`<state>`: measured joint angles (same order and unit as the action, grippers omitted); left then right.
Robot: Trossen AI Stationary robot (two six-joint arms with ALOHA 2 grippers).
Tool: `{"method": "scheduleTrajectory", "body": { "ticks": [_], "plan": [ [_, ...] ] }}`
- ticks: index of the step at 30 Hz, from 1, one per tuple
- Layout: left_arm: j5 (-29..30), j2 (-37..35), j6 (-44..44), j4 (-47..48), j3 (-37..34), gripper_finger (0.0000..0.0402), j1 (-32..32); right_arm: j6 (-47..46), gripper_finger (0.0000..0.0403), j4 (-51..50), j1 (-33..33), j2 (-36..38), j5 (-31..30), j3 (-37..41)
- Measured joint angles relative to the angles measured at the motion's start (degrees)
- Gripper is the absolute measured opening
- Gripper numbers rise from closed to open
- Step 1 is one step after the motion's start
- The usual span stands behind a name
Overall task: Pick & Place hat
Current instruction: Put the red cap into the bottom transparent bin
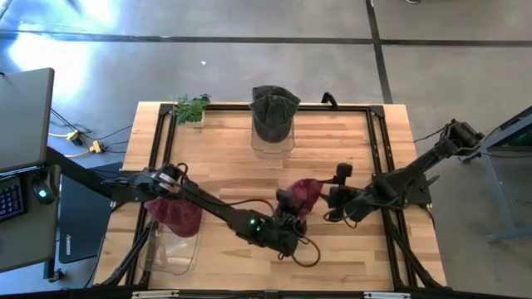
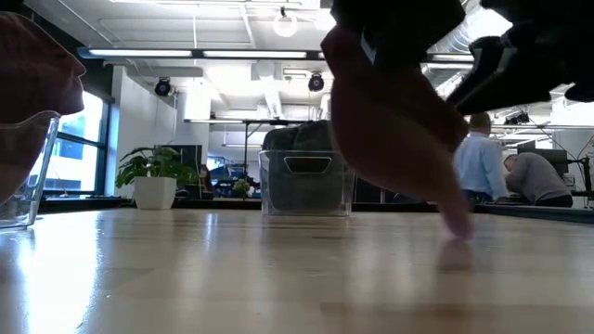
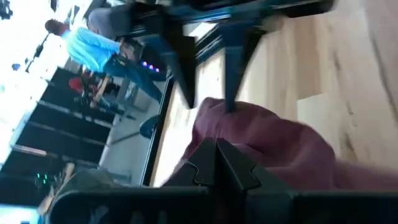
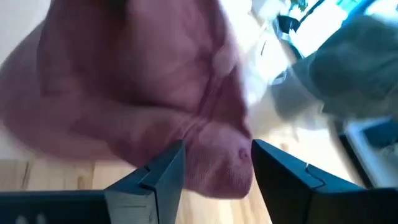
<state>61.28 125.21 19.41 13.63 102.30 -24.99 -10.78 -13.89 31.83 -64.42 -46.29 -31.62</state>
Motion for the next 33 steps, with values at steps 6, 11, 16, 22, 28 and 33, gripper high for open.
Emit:
{"method": "scheduleTrajectory", "body": {
  "ticks": [6,11,16,22,28,33],
  "plan": [
    [-1.33,0.02,6.41,-7.78,-3.11,0.0,-0.62,9.78,0.0211,6.7,-0.89,4.26,4.08,0.0],
    [-2.59,0.04,9.88,-11.55,-3.11,0.0,-0.95,11.26,0.0244,6.59,-7.32,7.19,21.06,-0.02],
    [-2.34,0.04,10.55,-12.37,-3.11,0.0,-1.08,14.55,0.0248,8.69,-14.73,5.55,31.27,1.35],
    [-1.28,0.04,11.86,-12.94,-3.11,0.0,-1.35,17.2,0.023,15.86,-21.27,4.74,42.21,5.37],
    [-0.01,0.04,11.88,-13.09,-3.11,0.0,-1.34,17.22,0.0141,19.43,-23.39,4.76,51.82,7.75],
    [2.65,0.04,12.34,-13.07,-3.11,0.0,-1.41,17.27,0.0021,20.81,-23.37,4.9,57.99,7.26]
  ]
}}
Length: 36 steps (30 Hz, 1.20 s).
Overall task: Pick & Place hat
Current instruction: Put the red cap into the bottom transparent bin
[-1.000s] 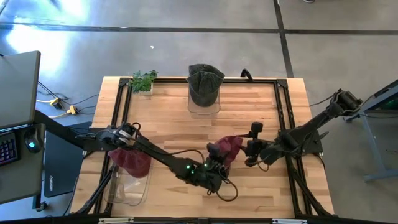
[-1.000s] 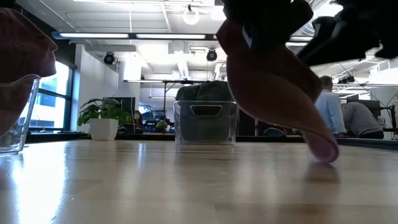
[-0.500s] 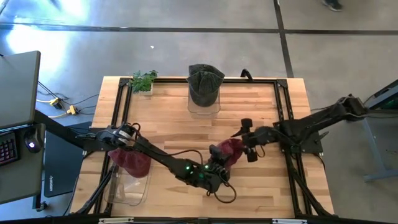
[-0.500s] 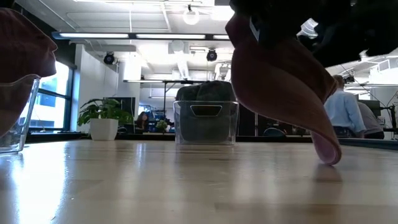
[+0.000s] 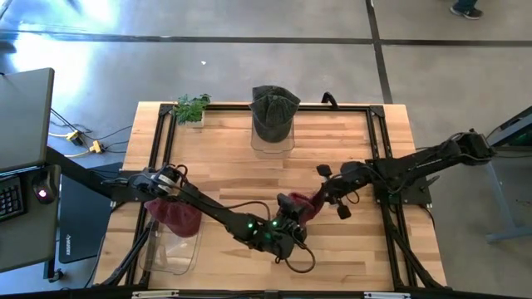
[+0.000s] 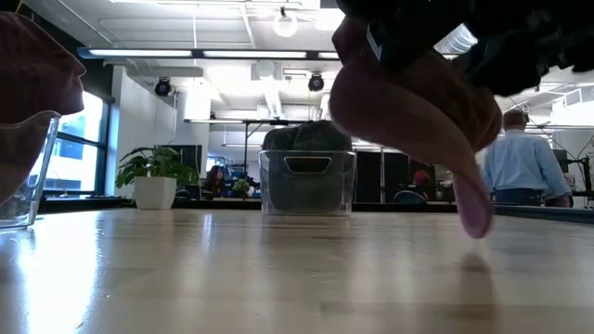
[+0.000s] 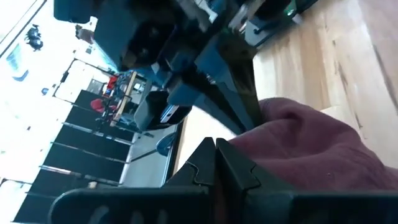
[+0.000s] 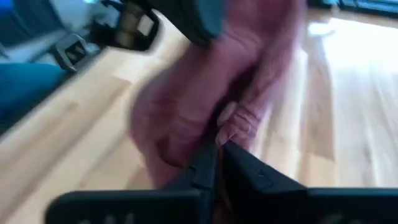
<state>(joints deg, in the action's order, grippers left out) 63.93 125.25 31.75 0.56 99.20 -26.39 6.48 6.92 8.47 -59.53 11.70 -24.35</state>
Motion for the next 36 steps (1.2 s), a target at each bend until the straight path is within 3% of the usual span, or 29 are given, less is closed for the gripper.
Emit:
{"method": "scheduleTrajectory", "body": {
  "ticks": [8,13,19,25,30,33,36],
  "plan": [
    [3.6,0.0,0.79,2.36,0.02,0.0,-1.19,-1.36,0.0007,-1.53,-0.36,2.36,5.25,-2.12],
    [3.56,-1.03,1.48,6.54,0.0,0.0004,-3.21,-3.76,0.0008,-3.91,-1.02,9.01,3.51,-2.19],
    [8.09,-2.42,-3.5,17.22,-0.15,0.0056,-4.04,-7.85,0.0006,-7.59,-1.01,14.8,1.69,-2.19],
    [8.91,-5.42,-7.65,19.97,-0.04,0.0118,-5.32,-7.99,0.0006,-4.89,-1.01,15.14,3.38,-2.19],
    [-1.57,-8.42,-12.98,20.16,-0.07,0.0144,-4.35,-7.98,0.0003,-4.89,-0.96,13.57,3.58,-2.21],
    [-10.37,-9.27,-12.96,18.32,0.28,0.0147,-1.49,-7.97,0.0006,-4.94,-0.98,12.3,4.03,-2.21],
    [-15.0,-8.67,-12.57,19.58,-0.08,0.0147,2.06,-7.98,0.0003,-4.99,-0.96,11.42,5.83,-2.21]
  ]
}}
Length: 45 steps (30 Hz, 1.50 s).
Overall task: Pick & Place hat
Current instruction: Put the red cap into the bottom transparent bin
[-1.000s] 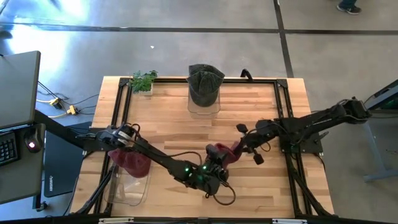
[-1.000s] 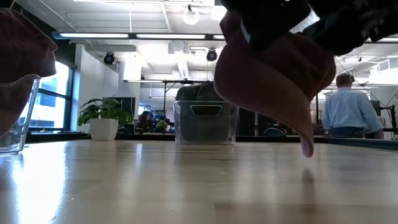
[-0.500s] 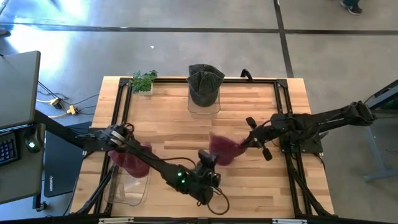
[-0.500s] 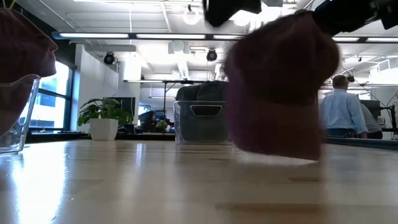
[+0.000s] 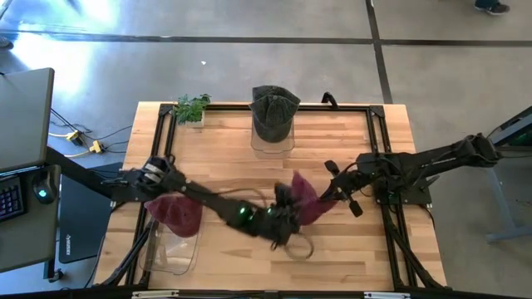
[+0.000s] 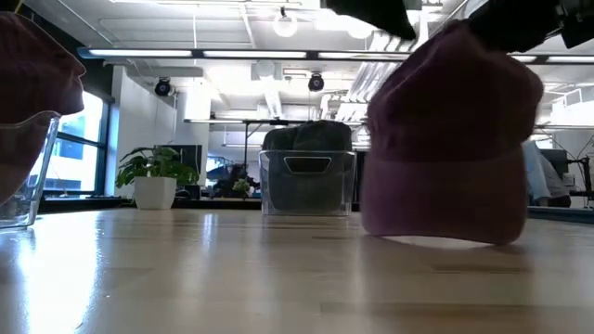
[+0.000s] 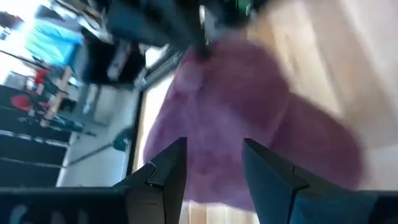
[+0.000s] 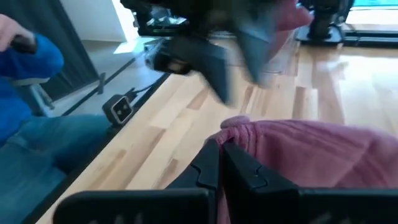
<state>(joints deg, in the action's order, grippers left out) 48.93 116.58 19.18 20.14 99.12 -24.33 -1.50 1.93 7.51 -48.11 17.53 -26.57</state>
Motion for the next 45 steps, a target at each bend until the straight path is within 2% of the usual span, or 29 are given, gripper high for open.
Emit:
{"method": "scheduleTrajectory", "body": {
  "ticks": [2,7,14,20,30,35,45],
  "plan": [
    [-3.15,0.01,0.28,-0.41,-0.03,0.0147,2.21,-0.02,0.0003,-0.01,0.0,-0.37,1.43,0.0],
    [-15.4,-0.17,0.54,-1.08,0.11,0.0147,6.28,-0.02,0.0004,-0.68,0.02,-0.36,2.53,0.01],
    [-22.32,-0.16,6.2,-6.53,0.1,0.0147,8.99,-1.11,0.0005,-3.23,0.02,-0.36,2.57,0.02],
    [-43.7,-0.16,4.85,-6.42,0.1,0.0148,13.2,-1.13,0.0005,-3.49,0.05,-0.36,2.74,0.02],
    [-59.04,-0.16,-1.71,-7.08,0.1,0.0148,17.8,-0.73,0.0006,-3.45,0.04,-0.36,2.59,0.03],
    [-63.31,1.85,-3.06,-8.87,0.27,0.0148,18.0,-0.61,0.0003,-3.64,0.04,-0.36,2.84,0.05],
    [-65.07,4.23,-7.38,-12.05,0.12,0.0148,18.0,-0.21,0.0005,-2.97,0.04,-0.32,2.61,0.13]
  ]
}}
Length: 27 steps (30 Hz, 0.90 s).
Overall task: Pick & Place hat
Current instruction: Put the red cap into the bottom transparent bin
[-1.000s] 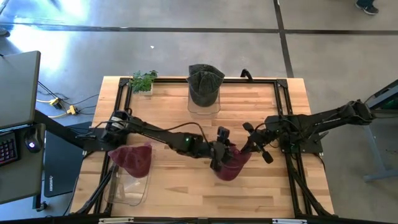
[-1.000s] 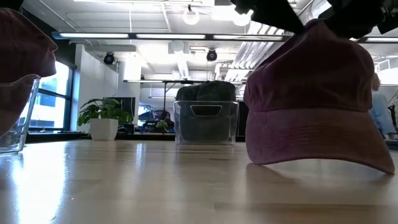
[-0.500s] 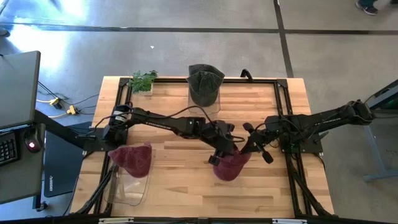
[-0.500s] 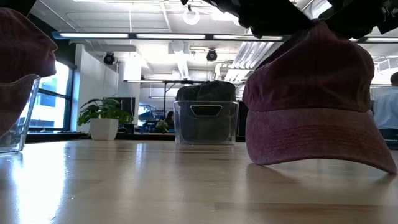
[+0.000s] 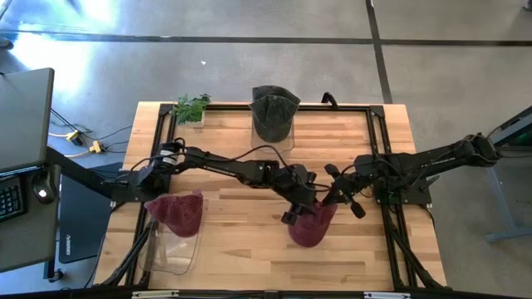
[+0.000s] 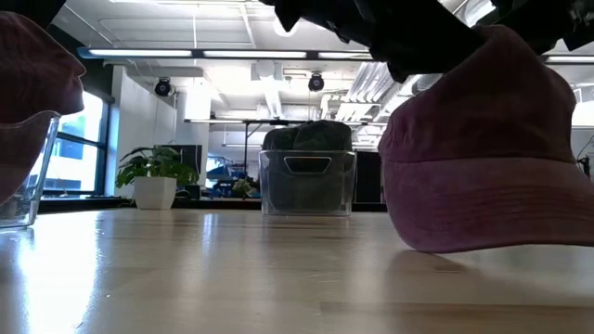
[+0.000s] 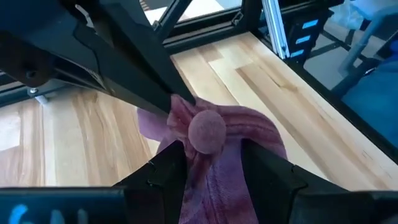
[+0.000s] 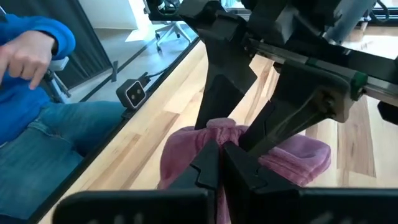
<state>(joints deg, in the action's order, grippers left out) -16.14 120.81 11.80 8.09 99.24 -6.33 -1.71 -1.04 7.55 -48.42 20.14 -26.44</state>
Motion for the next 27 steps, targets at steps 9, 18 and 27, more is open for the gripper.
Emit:
{"method": "scheduleTrajectory", "body": {
  "ticks": [9,18,27],
  "plan": [
    [-4.75,0.0,1.51,-2.48,0.0,0.0079,0.0,0.43,0.0014,0.04,0.0,-0.02,0.12,-0.02],
    [-0.71,-1.42,3.63,6.48,1.83,0.0005,-0.13,0.14,0.0042,-1.16,-0.02,1.15,-1.14,-0.02],
    [15.57,-3.65,10.96,41.32,21.84,0.0001,-6.27,-3.95,0.0112,-11.13,-0.02,8.86,-9.83,-0.09]
  ]
}}
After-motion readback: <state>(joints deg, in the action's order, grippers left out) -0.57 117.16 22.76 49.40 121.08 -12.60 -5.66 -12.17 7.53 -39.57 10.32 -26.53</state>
